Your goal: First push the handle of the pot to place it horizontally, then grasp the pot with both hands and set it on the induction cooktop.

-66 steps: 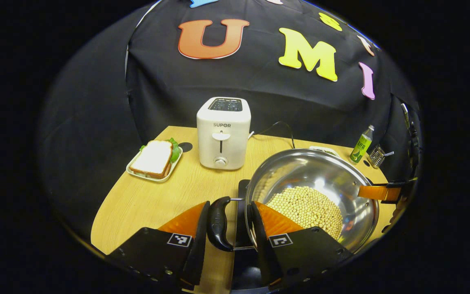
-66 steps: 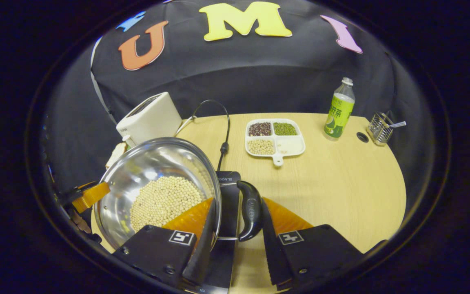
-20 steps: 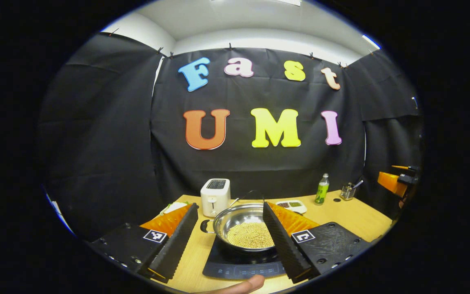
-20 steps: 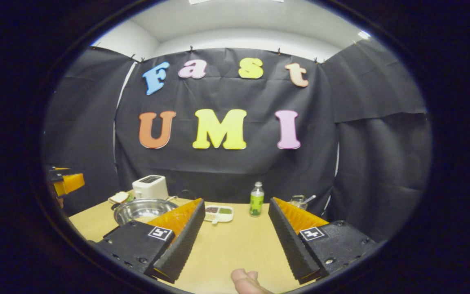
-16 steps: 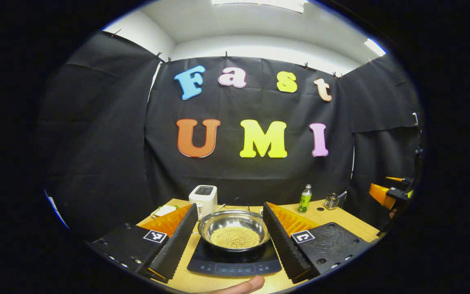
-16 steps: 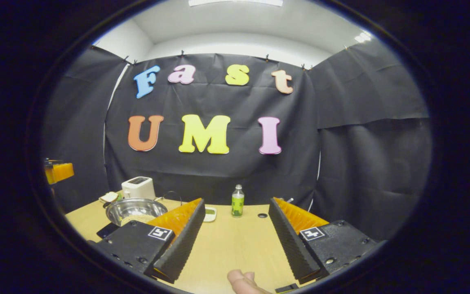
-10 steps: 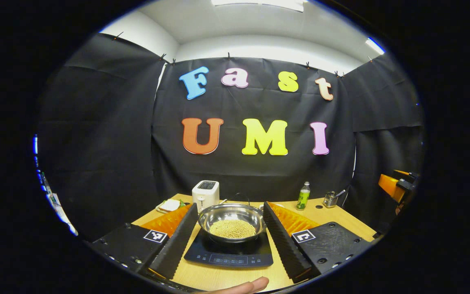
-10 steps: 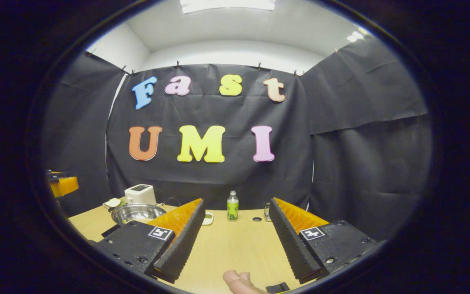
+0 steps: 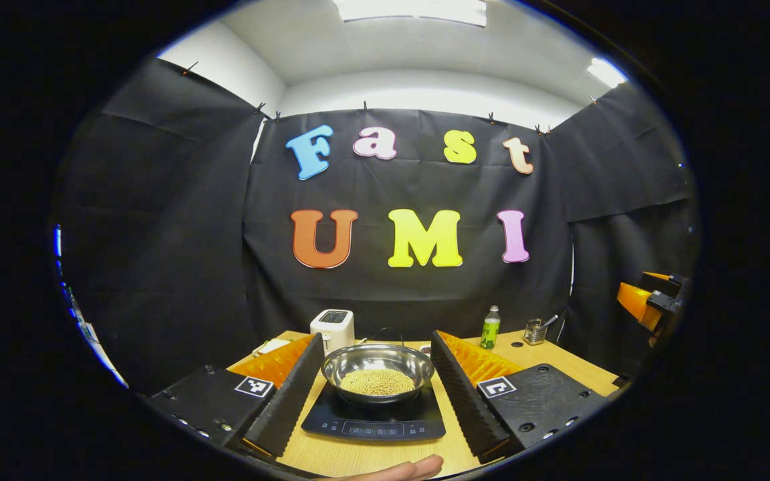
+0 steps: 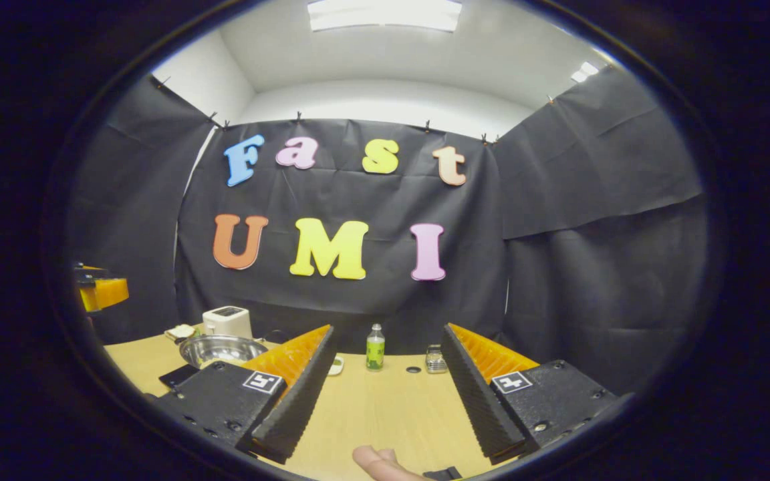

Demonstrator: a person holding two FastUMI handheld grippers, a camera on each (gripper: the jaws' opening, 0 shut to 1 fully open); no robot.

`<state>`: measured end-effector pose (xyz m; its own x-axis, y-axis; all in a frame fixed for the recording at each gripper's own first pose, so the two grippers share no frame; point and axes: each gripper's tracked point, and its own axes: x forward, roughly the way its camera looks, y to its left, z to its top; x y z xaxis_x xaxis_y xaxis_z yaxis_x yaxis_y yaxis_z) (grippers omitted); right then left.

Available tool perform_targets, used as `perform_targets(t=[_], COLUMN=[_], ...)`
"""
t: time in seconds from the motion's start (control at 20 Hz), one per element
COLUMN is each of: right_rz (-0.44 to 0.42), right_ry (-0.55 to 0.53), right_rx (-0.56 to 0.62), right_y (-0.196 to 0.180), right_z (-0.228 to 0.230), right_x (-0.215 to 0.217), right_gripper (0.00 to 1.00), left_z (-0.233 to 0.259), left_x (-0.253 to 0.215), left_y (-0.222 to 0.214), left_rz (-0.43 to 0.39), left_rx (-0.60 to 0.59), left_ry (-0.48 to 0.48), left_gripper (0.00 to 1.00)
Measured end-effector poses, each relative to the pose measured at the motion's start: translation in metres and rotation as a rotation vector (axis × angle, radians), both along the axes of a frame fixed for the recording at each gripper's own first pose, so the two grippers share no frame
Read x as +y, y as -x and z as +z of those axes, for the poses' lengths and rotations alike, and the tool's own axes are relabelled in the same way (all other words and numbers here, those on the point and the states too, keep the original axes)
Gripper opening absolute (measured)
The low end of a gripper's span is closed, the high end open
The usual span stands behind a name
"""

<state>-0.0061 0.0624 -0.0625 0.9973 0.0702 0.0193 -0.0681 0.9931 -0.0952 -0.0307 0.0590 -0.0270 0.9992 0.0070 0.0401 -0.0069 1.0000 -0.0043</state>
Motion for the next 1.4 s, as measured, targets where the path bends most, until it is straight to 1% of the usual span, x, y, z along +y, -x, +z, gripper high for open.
perform_targets(t=[0.05,0.1,0.25,0.35,0.4,0.75,1.2,1.3,1.4], right_rz=[0.004,-0.004,-0.029,-0.018,-0.012,0.011,0.032,0.026,0.029], right_ry=[-0.001,0.003,0.018,0.011,0.004,-0.016,-0.031,-0.033,-0.037], right_rx=[0.0,-0.004,-0.01,0.006,0.014,0.032,0.032,0.037,0.039], right_y=[0.0,0.0,0.001,0.002,0.002,0.004,0.007,0.005,0.006], right_z=[0.0,0.0,-0.001,-0.007,-0.008,-0.017,-0.019,-0.021,-0.021], right_x=[0.0,-0.004,-0.009,-0.007,-0.006,-0.011,-0.011,-0.012,-0.011], right_gripper=[0.98,0.96,0.97,0.99,0.97,0.97,0.97,0.97,0.97], left_z=[-0.002,-0.004,-0.004,-0.007,-0.006,0.002,-0.006,-0.003,-0.003], left_x=[-0.002,-0.003,-0.003,-0.011,-0.013,-0.023,-0.029,-0.026,-0.028], left_y=[-0.001,-0.003,-0.004,-0.003,-0.002,-0.003,-0.009,-0.011,-0.013], left_rz=[-0.006,-0.008,0.0,-0.023,-0.027,-0.038,-0.029,-0.016,-0.023], left_rx=[0.007,0.012,0.01,0.019,0.017,-0.013,0.014,0.008,0.007], left_ry=[0.002,0.005,-0.006,0.001,0.004,-0.006,-0.042,-0.038,-0.026], left_gripper=[0.95,0.95,0.95,0.95,0.95,0.95,0.95,0.94,0.95])
